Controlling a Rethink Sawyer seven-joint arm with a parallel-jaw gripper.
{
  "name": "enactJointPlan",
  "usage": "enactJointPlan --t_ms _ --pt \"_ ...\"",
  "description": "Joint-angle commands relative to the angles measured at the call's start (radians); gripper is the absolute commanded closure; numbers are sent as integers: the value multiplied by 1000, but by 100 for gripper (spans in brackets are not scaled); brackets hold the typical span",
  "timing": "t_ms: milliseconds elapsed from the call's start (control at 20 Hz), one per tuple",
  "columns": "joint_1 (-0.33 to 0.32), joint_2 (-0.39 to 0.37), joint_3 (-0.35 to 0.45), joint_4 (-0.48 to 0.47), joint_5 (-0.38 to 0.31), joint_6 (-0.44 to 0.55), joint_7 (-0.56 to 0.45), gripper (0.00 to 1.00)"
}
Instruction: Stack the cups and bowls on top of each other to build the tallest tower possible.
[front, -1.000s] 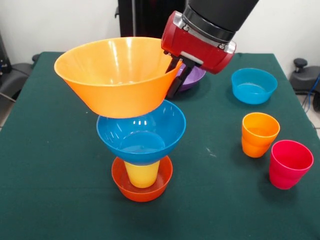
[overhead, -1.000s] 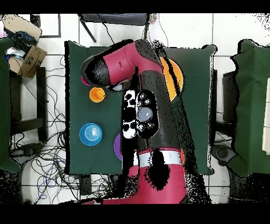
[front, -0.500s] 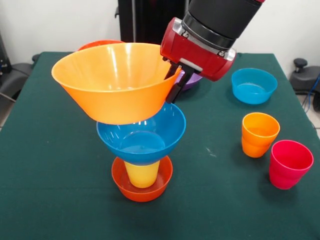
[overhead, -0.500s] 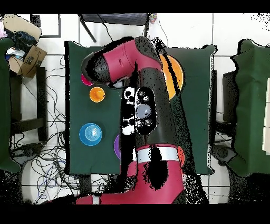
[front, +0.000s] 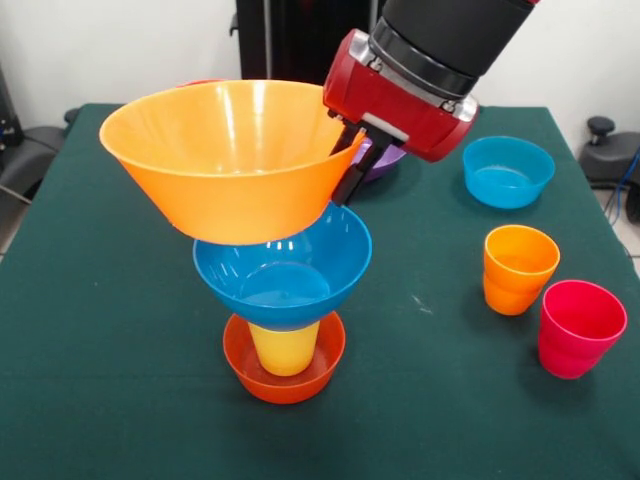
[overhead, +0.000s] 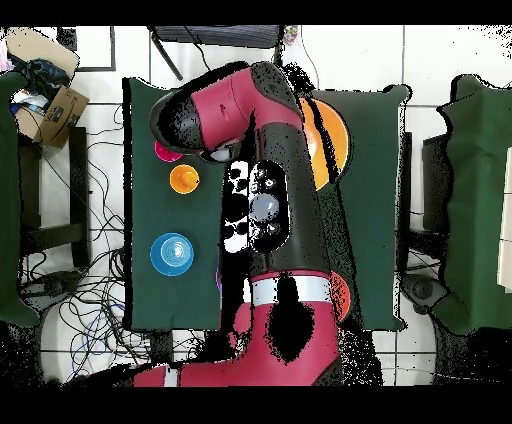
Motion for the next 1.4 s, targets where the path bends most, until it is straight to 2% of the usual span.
enactJointPlan --t_ms 50,400,700,1400 --pt "37 10 -1 -49 10 137 -56 100" --pt "61 -3 -21 -32 24 171 -59 100" --pt "63 4 -28 -41 25 194 -100 100" --pt "75 82 -5 -173 19 295 -142 100"
